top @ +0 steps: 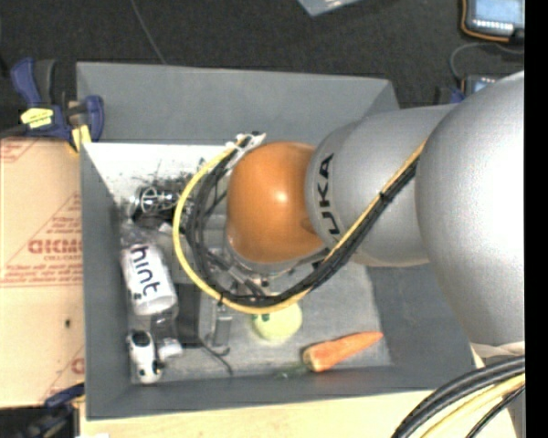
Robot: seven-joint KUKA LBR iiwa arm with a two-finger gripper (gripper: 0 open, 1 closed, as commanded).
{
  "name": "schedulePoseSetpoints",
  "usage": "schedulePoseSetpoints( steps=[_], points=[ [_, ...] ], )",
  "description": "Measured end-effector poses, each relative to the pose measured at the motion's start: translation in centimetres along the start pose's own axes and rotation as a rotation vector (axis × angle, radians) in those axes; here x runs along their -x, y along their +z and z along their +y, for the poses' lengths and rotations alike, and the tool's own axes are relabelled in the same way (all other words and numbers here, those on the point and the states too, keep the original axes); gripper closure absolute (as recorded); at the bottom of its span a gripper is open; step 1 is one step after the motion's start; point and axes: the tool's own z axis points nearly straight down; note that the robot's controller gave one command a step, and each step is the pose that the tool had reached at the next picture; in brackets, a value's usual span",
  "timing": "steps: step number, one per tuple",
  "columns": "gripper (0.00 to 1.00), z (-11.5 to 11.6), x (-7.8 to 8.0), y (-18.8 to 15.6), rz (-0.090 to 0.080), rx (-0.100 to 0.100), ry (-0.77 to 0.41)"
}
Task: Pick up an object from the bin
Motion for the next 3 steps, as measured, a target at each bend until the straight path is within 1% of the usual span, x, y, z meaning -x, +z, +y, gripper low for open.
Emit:
schedulePoseSetpoints(
  steps=[1, 2, 3],
  points=[
    [0.0, -5.3, -0.8, -0.6, 0.0, -0.001, -0.013],
    [0.0, -8.2, 0.4, -0.1, -0.003, -0.003, 0.032],
    [0.0, -8.7, -1.4, 1.3, -0.003, 0.001, -0.049]
  ],
)
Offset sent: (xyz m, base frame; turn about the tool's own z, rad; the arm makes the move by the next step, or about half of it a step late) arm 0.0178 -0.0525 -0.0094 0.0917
